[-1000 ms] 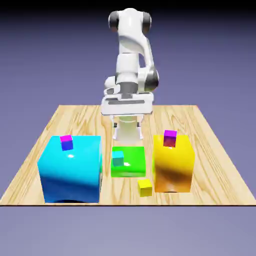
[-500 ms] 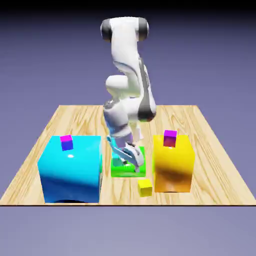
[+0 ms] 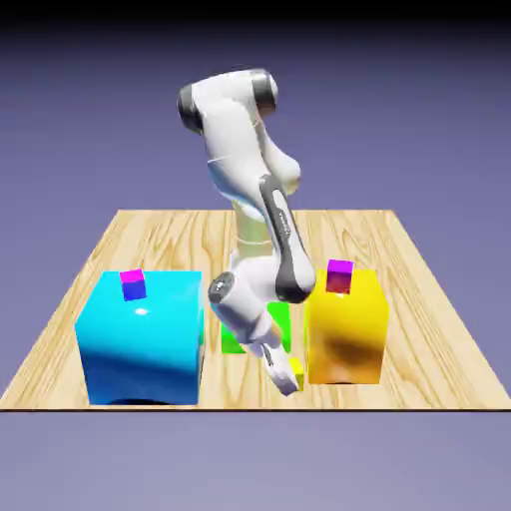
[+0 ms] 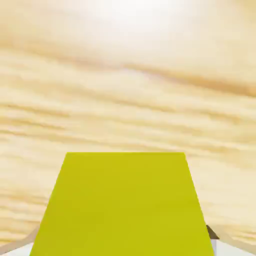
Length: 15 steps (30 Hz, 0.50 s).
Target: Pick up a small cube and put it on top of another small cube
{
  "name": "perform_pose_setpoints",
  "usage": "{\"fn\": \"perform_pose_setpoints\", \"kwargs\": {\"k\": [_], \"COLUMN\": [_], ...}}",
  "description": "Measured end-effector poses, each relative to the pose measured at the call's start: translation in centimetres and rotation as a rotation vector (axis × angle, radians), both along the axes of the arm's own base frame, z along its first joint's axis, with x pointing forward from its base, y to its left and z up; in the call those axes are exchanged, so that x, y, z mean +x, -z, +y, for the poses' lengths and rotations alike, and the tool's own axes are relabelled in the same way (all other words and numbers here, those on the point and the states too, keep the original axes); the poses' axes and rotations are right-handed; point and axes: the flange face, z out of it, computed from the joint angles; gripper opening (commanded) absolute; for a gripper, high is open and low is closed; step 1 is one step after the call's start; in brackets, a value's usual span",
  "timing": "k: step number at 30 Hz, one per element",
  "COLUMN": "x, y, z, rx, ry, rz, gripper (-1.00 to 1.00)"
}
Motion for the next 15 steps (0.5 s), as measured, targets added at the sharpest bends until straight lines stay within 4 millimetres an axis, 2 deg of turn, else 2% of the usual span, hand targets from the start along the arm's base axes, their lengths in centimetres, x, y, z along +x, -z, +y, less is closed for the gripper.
{"fn": "perform_pose_setpoints", "kwargs": {"k": [2,6,10,15], "x": [-0.1,-2.4,-5.4,-9.7], "y": [-2.5,-5.8,-9.3,-13.6], "z": [-1.2,-5.3,-9.3,-12.3], "rx": [-0.004,-0.037,-0.046,-0.022], "ry": [-0.001,-0.011,0.002,0.004], "rz": [0.002,0.013,0.018,0.009], "gripper": [-1.00,-1.00,-1.00,-1.00]}}
